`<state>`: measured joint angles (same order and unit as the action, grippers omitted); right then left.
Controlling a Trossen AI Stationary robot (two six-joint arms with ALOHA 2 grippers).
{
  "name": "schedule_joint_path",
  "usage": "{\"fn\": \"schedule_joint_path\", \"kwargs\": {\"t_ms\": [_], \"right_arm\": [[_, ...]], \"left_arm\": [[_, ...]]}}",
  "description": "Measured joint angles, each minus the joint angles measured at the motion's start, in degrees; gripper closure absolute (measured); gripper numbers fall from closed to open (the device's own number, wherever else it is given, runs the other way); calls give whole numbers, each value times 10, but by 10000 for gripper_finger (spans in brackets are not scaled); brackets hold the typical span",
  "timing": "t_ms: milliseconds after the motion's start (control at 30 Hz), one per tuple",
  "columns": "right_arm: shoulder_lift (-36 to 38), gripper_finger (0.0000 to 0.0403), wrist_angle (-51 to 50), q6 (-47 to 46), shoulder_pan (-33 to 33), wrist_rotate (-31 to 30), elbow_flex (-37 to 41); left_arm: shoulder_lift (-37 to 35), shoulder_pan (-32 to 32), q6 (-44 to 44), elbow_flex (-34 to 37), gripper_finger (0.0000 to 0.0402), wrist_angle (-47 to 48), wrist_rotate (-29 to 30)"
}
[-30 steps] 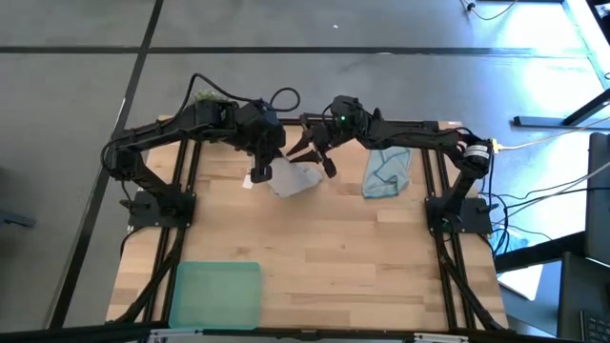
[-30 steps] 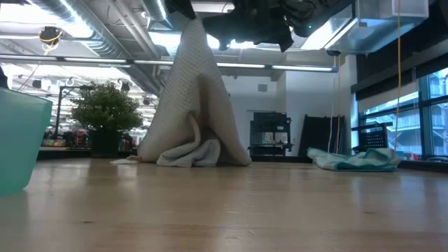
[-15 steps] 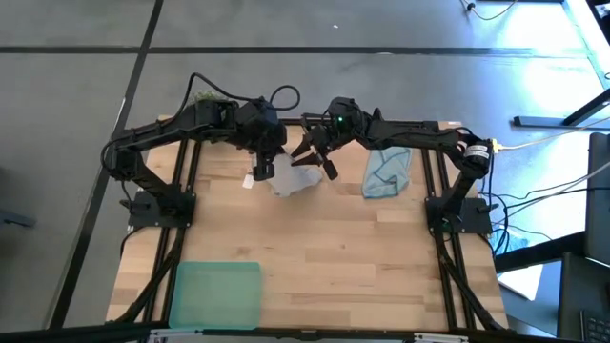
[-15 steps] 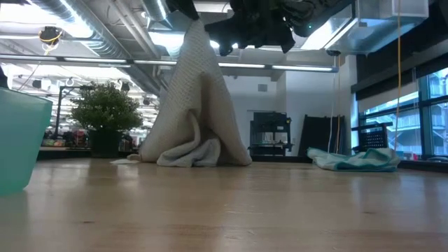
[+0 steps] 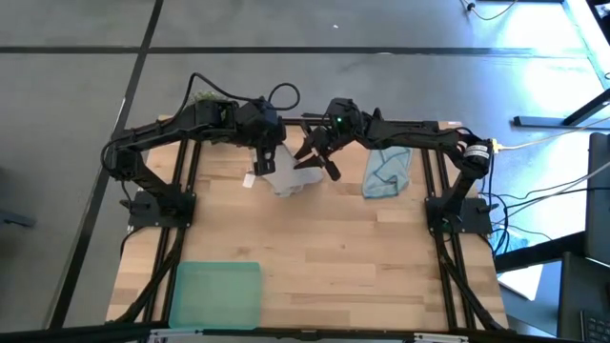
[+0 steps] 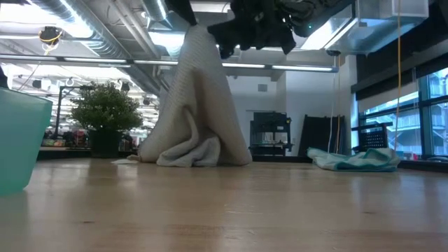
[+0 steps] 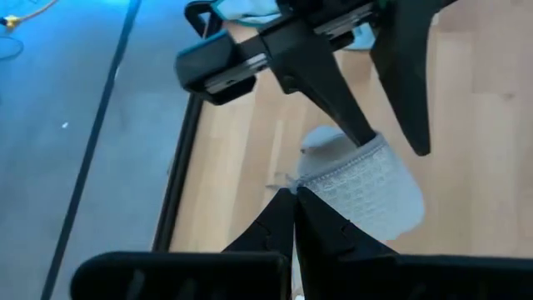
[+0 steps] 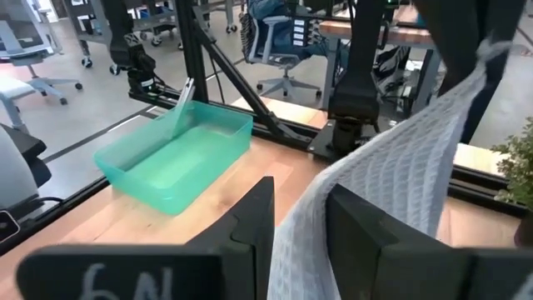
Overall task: Roll microfiber towels into tight, uniform cylinder then place into a basket
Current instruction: Roll the gray microfiber cloth
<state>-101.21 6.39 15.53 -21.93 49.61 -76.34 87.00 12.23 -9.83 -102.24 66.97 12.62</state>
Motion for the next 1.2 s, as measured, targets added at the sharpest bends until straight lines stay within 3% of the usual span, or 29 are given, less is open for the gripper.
{"fn": "schedule_joint_path", "kwargs": {"t_ms": [200,533,1200], "right_arm": [[0,314,-39,0,-1,0,0],[0,356,-72,0,-9,0,0],[0,364,-133,1,-8,-20,1]], "left_arm": [[0,0,-13,0,401,-1,63],[0,4,-24,0,401,-2,117],[-1,4,-64,-126,401,36,138]]}}
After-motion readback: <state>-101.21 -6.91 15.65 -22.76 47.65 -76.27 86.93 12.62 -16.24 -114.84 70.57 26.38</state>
